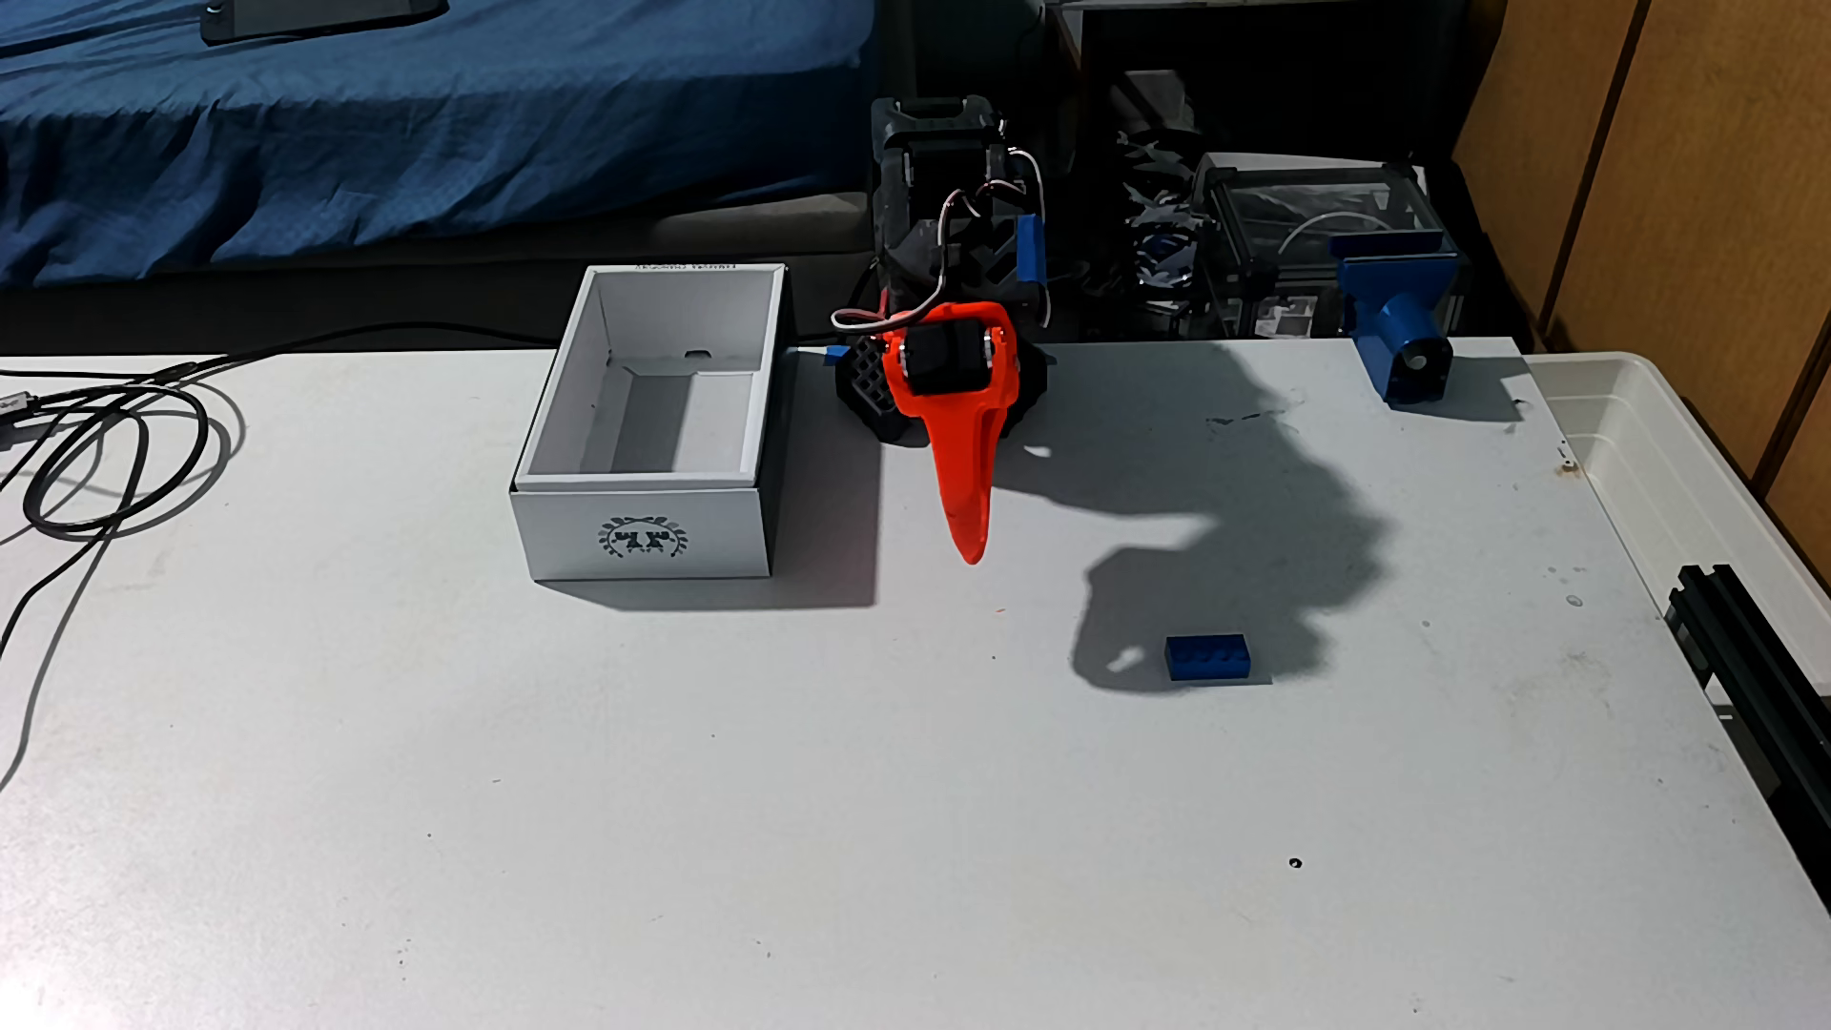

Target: Grab the blue brick and place in box

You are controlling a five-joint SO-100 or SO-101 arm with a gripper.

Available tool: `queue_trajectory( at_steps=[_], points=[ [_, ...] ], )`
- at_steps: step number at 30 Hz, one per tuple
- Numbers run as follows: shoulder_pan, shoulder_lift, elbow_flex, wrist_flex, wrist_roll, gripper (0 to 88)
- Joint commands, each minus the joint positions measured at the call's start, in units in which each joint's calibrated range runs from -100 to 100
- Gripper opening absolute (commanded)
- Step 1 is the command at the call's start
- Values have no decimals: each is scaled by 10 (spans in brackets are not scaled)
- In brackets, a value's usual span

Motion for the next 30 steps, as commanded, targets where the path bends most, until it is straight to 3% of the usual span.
queue_trajectory(
  at_steps=[1,16,22,30],
  points=[
    [0,-6,-2,3,-1,10],
    [11,-6,-13,4,4,10],
    [58,-6,-51,41,47,14],
    [61,-5,-156,111,56,10]
  ],
)
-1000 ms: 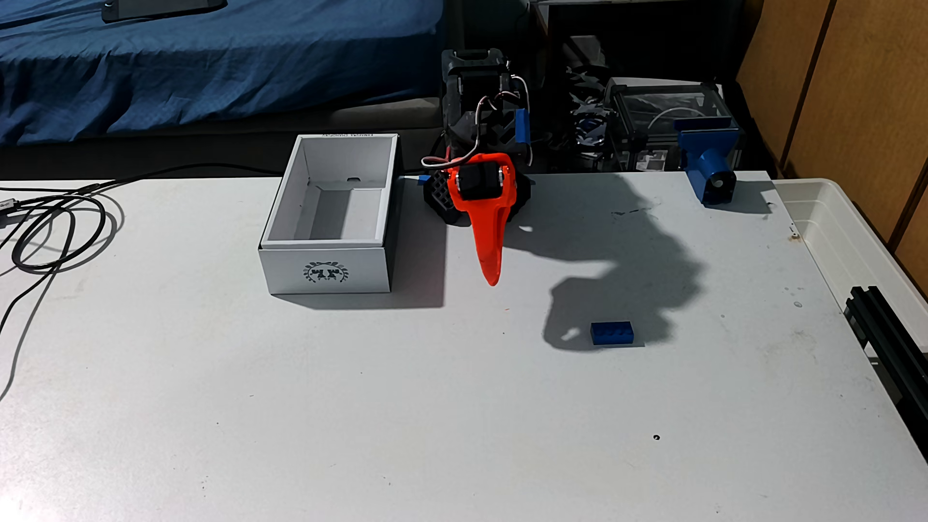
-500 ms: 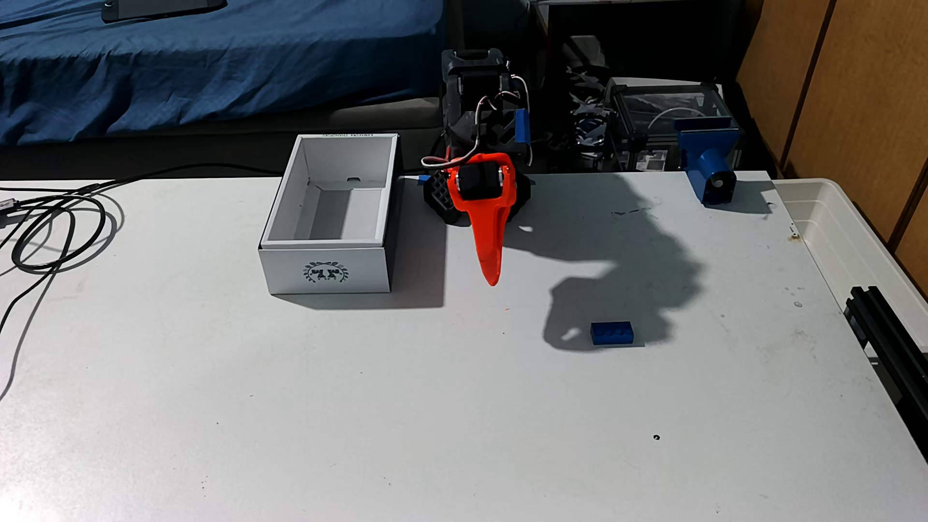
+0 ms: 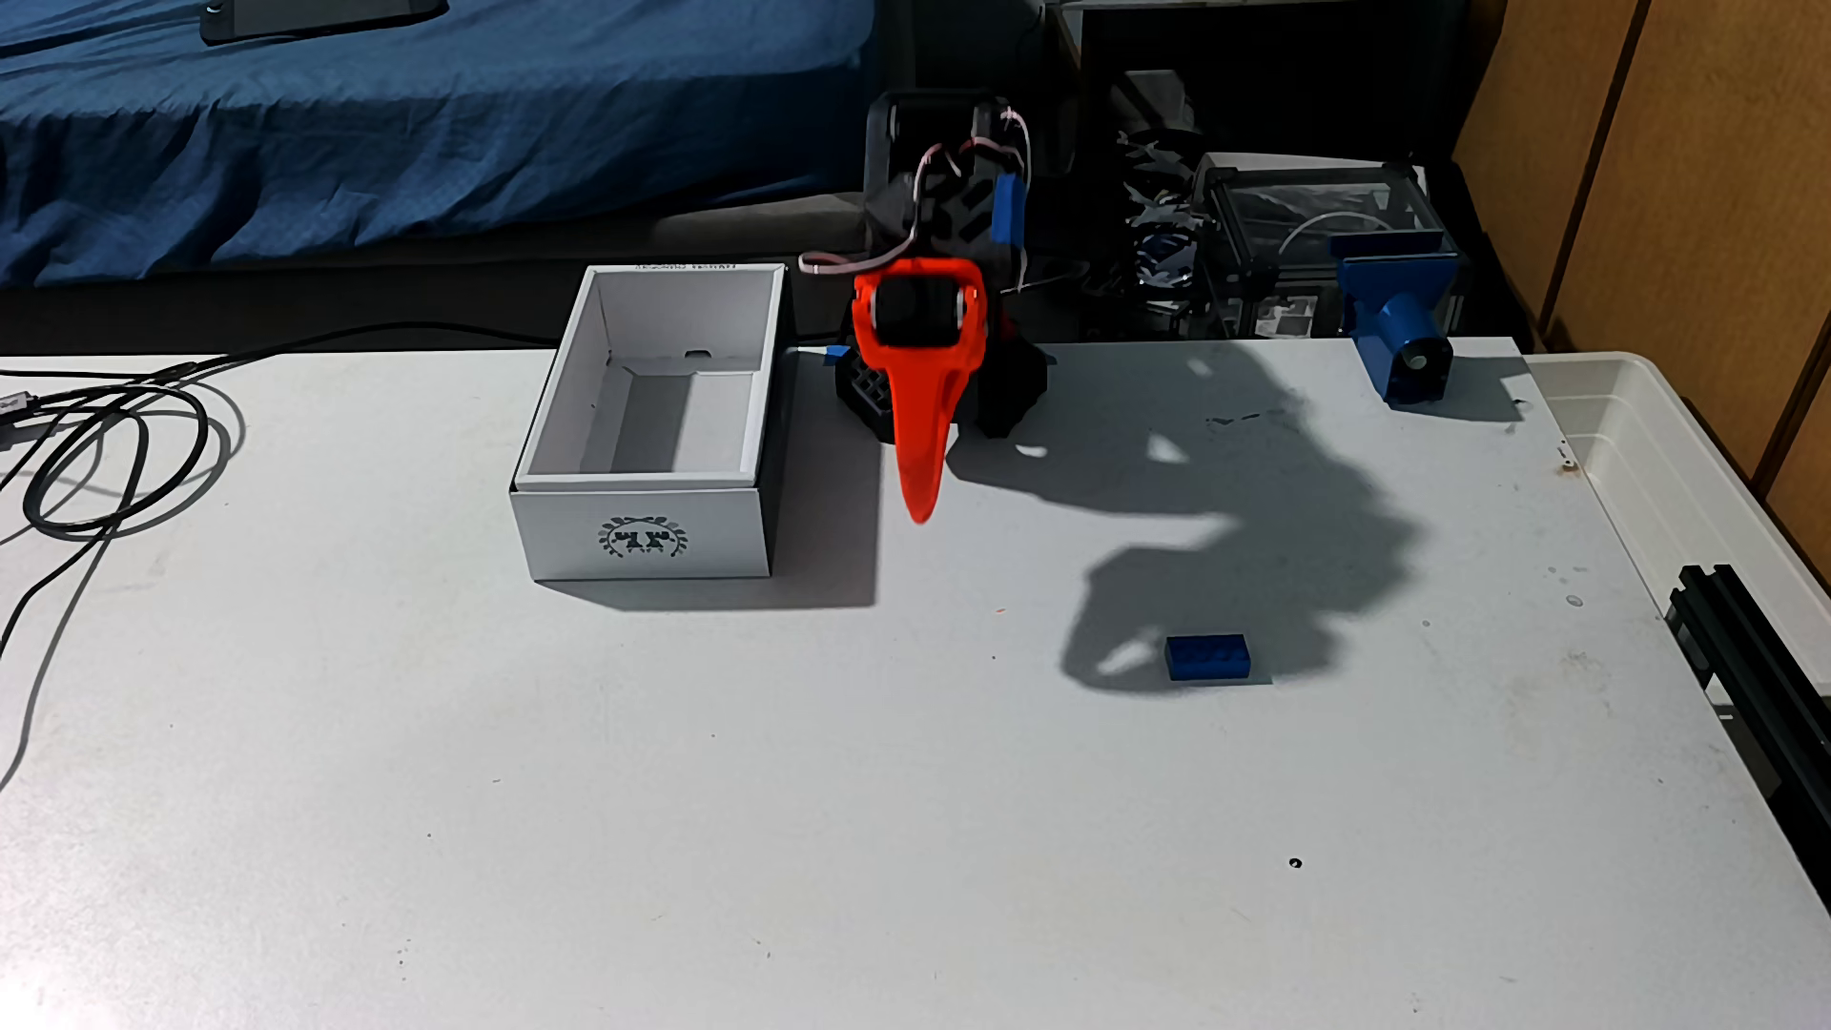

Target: Grab the blue brick and place in box

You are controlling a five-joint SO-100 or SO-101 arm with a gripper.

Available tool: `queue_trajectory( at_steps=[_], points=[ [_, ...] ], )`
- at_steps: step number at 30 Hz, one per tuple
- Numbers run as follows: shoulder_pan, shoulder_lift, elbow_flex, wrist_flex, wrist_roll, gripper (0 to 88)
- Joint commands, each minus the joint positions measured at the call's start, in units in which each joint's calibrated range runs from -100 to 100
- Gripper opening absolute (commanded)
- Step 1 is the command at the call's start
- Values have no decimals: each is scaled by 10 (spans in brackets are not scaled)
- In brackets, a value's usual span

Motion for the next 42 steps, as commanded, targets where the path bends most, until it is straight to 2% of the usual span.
queue_trajectory(
  at_steps=[1,9,27,34,42],
  points=[
    [5,-5,-61,25,4,14],
    [30,-2,-107,71,14,10],
    [44,178,-171,30,11,10],
    [-1,299,-231,29,6,10],
    [-49,390,-274,4,-23,15]
  ],
)
